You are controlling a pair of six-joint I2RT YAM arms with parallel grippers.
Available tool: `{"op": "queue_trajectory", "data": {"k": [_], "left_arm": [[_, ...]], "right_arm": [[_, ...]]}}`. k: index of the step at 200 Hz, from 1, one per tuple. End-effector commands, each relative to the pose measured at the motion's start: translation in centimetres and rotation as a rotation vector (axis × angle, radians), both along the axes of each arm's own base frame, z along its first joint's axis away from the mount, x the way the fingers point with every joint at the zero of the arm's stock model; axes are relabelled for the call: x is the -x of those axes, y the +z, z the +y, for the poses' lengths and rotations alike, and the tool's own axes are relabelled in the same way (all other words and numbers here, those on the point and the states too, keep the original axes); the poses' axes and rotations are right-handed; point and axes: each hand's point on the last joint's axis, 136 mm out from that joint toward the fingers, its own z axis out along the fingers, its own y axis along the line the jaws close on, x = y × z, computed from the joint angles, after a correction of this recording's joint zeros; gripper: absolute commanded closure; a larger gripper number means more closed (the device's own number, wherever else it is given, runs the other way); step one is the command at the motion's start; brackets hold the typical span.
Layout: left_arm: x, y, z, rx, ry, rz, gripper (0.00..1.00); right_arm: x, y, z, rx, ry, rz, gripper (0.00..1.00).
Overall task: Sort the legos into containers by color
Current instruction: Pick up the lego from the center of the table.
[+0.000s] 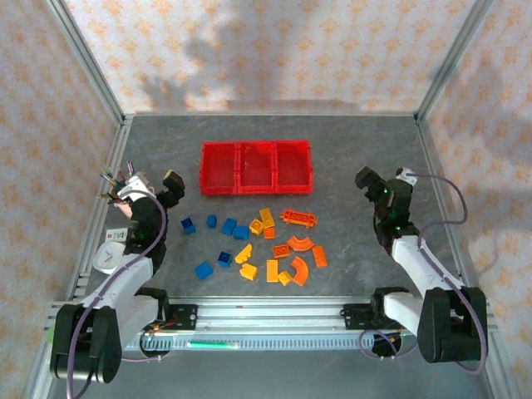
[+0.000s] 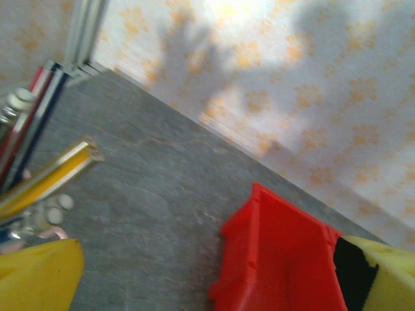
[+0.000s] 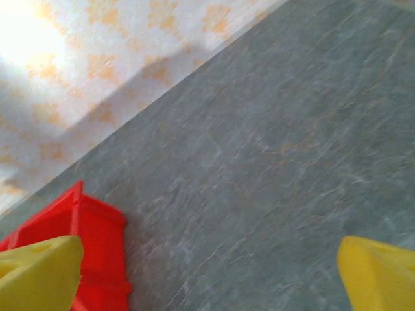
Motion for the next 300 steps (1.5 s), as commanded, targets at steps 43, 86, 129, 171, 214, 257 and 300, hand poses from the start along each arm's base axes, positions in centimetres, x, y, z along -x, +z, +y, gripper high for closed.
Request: {"op": "queue_trajectory", "data": {"k": [43,86,129,171,214,257,300], "left_arm": [[1.5,-0.6,-6.3,0.115,-0.278,0.094,0.01],[2.3,-0.5,-11.4,0.145,-0.417,0.172,0.01],[2.6,-0.8,-15.8,0.097,-0.505,0.275,0.01],[2.1,-2.3,-19.5,-0.041,-0.565,0.437,0.02],[2.5,-5.0,-21.9,-0.185,-0.591,0.615,0.10],[3.8,-8.0,-25.0,-0.304,-0.701,0.691,0.15],[4.1,-9.8,-26.9,-0.424,-0.770,0.724,0.21]], "right_arm": [[0.7,-1.3,6.4,-0.030,0.227,0.128,0.00],[2.5,-2.6,10.5,-0.004,0.338,0.186,0.00],[4.3,-3.7,14.0,-0.009,0.438,0.231,0.00],[6.0,-4.7,16.4,-0.010,0.509,0.287,0.00],[7.2,-5.7,17.4,-0.022,0.551,0.355,0.00],[8.8,-6.9,18.4,-0.031,0.599,0.407,0.00],[9.7,-7.5,18.9,-0.050,0.617,0.433,0.00]]}}
